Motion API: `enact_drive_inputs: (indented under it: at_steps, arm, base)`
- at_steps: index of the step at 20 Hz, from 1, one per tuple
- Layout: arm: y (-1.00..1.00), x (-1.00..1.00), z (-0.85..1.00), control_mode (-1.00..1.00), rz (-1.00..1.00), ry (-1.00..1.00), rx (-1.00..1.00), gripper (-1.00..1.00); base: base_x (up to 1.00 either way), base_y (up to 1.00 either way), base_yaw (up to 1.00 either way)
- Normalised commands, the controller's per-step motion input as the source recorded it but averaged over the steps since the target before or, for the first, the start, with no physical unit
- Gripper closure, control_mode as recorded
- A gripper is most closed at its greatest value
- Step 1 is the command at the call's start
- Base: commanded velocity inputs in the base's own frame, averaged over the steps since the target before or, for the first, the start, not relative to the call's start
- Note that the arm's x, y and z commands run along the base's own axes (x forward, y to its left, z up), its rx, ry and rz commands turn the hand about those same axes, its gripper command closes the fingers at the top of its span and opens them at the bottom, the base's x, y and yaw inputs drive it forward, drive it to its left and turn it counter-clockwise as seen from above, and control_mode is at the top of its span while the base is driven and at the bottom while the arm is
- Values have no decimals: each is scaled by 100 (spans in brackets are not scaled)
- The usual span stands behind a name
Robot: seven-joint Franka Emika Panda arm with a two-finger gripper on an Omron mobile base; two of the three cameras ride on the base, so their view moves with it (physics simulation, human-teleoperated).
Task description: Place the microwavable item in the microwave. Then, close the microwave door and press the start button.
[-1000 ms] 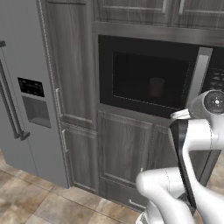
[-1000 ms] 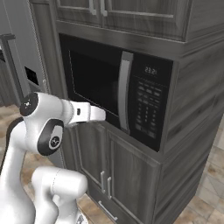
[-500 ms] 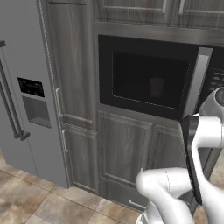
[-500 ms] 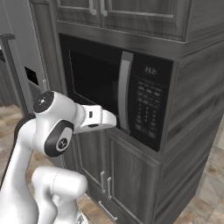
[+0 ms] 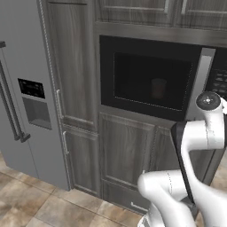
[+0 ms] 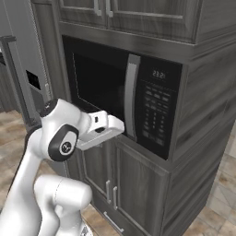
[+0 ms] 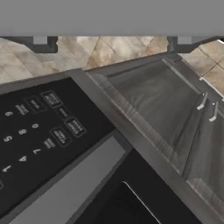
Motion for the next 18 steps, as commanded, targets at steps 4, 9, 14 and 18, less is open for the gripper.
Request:
enact_drive_inputs:
  at_steps: [4, 9, 14, 18]
  arm:
    - [-29, 31, -19, -100, 6, 8, -5, -100]
    - [-24, 37, -30, -100, 15, 0, 0, -100]
    - [-19, 27, -39, -100, 15, 0, 0, -100]
    - [-21, 19, -24, -100, 10, 0, 0, -100]
  base:
    - [0, 0, 0]
    - [0, 0, 0]
    - [0, 0, 0]
    - [0, 0, 0]
